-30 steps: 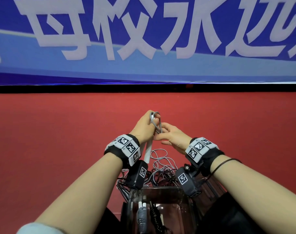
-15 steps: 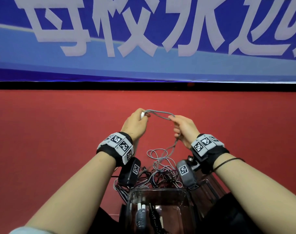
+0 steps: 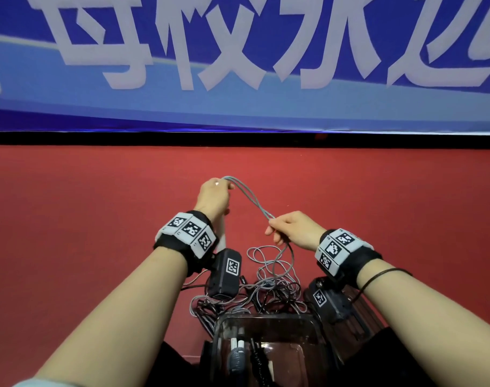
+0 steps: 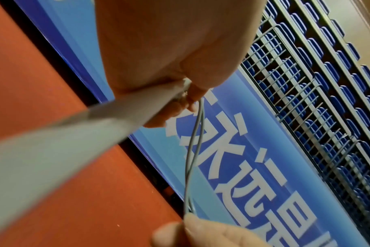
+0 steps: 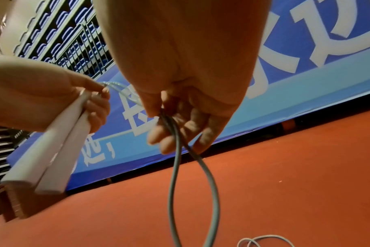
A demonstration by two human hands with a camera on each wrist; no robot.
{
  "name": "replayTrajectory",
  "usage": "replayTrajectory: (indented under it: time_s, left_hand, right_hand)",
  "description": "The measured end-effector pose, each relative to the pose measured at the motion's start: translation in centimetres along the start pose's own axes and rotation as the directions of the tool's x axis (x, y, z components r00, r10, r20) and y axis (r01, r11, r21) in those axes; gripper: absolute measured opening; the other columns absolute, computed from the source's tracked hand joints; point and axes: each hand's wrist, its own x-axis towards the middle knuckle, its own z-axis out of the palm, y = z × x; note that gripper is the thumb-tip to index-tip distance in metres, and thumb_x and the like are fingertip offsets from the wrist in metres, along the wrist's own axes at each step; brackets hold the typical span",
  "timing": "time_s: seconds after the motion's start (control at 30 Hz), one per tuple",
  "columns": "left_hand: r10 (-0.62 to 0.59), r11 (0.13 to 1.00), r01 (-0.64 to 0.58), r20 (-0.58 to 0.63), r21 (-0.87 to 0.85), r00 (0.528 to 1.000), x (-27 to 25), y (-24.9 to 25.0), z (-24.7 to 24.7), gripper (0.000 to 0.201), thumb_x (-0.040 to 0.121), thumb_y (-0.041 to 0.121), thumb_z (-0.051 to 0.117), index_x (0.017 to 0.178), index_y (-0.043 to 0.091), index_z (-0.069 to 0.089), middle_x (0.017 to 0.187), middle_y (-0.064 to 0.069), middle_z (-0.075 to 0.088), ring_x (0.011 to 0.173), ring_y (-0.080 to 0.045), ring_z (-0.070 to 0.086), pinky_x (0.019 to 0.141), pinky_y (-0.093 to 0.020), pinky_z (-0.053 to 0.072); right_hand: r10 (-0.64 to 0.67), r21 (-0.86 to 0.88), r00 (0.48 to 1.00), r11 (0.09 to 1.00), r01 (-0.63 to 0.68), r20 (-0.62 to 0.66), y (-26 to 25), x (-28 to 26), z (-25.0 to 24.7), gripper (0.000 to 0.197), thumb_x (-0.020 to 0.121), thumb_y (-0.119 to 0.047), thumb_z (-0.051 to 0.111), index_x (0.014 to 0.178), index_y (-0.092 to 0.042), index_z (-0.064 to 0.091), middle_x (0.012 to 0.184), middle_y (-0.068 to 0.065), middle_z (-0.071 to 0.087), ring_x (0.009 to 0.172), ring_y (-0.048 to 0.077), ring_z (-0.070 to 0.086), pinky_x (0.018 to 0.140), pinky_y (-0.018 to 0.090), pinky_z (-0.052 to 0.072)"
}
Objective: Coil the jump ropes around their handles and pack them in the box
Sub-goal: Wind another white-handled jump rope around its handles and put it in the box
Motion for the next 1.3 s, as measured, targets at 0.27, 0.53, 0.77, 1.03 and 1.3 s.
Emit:
replayTrajectory:
  time_s: [0.27,0.53,0.77,1.03,1.3]
  left_hand:
    - [-0.06,0.909,0.211,0.387,-0.36,0.92,-3.2,2.1,1.7,0.029,0.101,0.015,0.037,0.074,0.014,0.048,0.052,0.002,0.039,0.042,-0.011,0.036,0.051,-0.025,0.037]
    - [0.025,0.928,0.12,0.384,-0.351,0.923,-4.4,2.9,2.6,0.022,0.098,0.008,0.039,0.08,0.01,0.051,0.054,-0.001,0.038,0.045,-0.012,0.033,0.045,-0.023,0.033]
    - [-0.159,0.699,0.165,0.073,-0.696,0.985,-3.4,2.8,2.4,0.026,0.09,0.008,0.034,0.066,0.015,0.04,0.047,0.003,0.037,0.036,-0.01,0.032,0.038,-0.017,0.029]
    - [-0.303,0.653,0.147,-0.078,-0.743,0.95,-3.4,2.7,2.3,0.027,0.092,0.01,0.038,0.066,0.016,0.041,0.051,0.004,0.04,0.036,-0.01,0.038,0.044,-0.018,0.033]
    - [-0.15,0.988,0.151,0.228,0.012,0.962,-2.1,0.9,-0.9,0.032,0.089,0.007,0.031,0.075,0.009,0.06,0.07,-0.008,0.053,0.061,-0.021,0.051,0.056,-0.026,0.045]
  right_hand:
    - [-0.015,0.075,0.96,0.996,0.037,-0.281,-1.7,0.3,0.6,0.065,0.09,-0.008,0.054,0.149,-0.02,0.028,0.127,-0.004,0.049,0.116,0.016,0.051,0.102,0.036,0.043]
    - [-0.163,0.324,0.976,0.925,0.201,-0.141,-3.1,-0.8,0.8,0.014,0.095,0.0,0.051,0.096,-0.005,0.064,0.069,0.0,0.063,0.064,0.01,0.063,0.076,0.025,0.051]
    - [0.02,0.524,0.999,0.851,-0.032,0.028,-4.3,-1.4,1.9,0.014,0.099,-0.016,0.05,0.095,-0.007,0.06,0.055,-0.004,0.032,0.042,0.009,0.027,0.033,0.019,0.027]
    - [-0.039,0.439,0.969,0.896,-0.074,0.244,-5.9,-2.1,2.0,0.049,0.084,-0.057,0.062,0.108,-0.014,0.062,0.076,0.001,0.067,0.052,0.012,0.054,0.041,0.017,0.032]
    - [-0.159,-0.423,0.977,0.883,0.204,0.139,-3.5,-3.0,-1.5,0.016,0.087,-0.029,0.069,0.083,-0.029,0.053,0.065,-0.005,0.059,0.05,0.017,0.057,0.046,0.028,0.047]
